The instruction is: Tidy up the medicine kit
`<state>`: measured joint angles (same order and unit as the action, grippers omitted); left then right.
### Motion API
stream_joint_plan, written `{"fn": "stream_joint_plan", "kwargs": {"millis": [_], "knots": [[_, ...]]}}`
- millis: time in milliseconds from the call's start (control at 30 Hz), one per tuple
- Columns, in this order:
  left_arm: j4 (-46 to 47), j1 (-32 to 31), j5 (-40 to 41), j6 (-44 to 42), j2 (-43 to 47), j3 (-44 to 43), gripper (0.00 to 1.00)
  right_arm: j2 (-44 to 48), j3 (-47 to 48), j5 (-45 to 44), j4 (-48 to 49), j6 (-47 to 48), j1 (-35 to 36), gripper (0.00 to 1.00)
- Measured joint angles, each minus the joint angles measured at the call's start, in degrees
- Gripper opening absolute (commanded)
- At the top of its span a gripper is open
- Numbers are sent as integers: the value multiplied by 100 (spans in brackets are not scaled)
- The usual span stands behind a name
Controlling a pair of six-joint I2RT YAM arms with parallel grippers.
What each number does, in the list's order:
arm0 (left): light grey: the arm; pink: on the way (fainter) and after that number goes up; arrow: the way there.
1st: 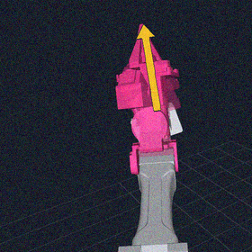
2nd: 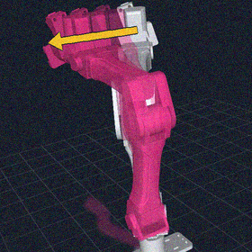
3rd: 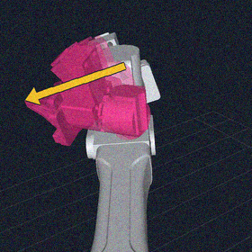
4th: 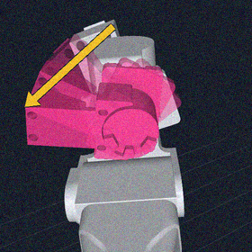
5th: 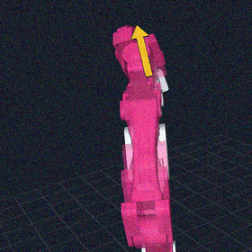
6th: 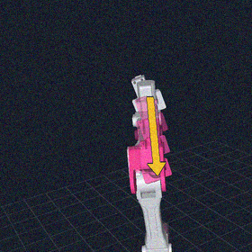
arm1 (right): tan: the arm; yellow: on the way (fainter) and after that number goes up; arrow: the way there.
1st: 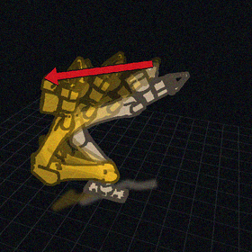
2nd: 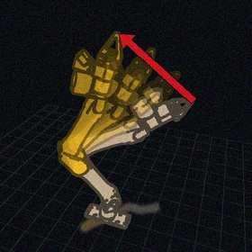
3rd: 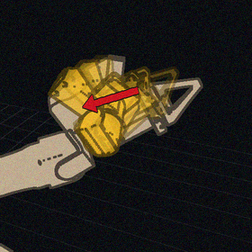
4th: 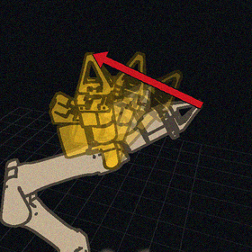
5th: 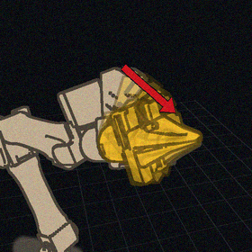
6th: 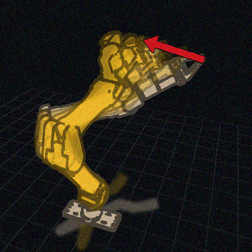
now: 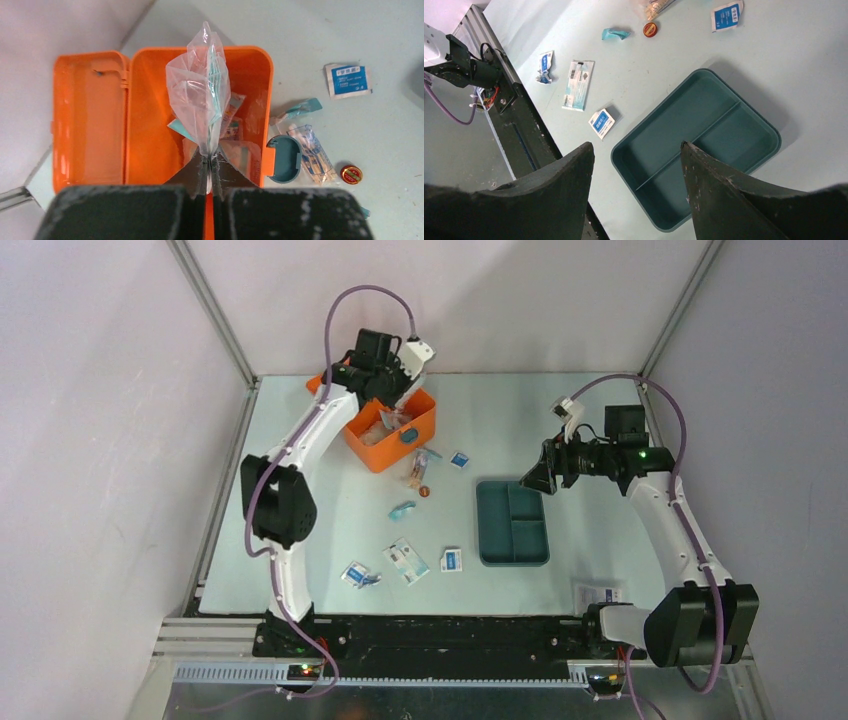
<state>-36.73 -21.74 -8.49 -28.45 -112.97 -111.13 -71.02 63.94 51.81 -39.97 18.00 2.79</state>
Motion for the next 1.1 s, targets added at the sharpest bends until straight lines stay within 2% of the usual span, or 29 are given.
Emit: {"fn": "stream_joint_plan", "kwargs": {"millis": [567, 1100], "knots": [[-155, -11, -90, -13, -874, 0, 0, 74, -125, -144, 127, 0, 0, 69], [-660, -9, -188, -828, -1027, 83, 0, 74, -125, -192, 125, 4, 28, 69]]}}
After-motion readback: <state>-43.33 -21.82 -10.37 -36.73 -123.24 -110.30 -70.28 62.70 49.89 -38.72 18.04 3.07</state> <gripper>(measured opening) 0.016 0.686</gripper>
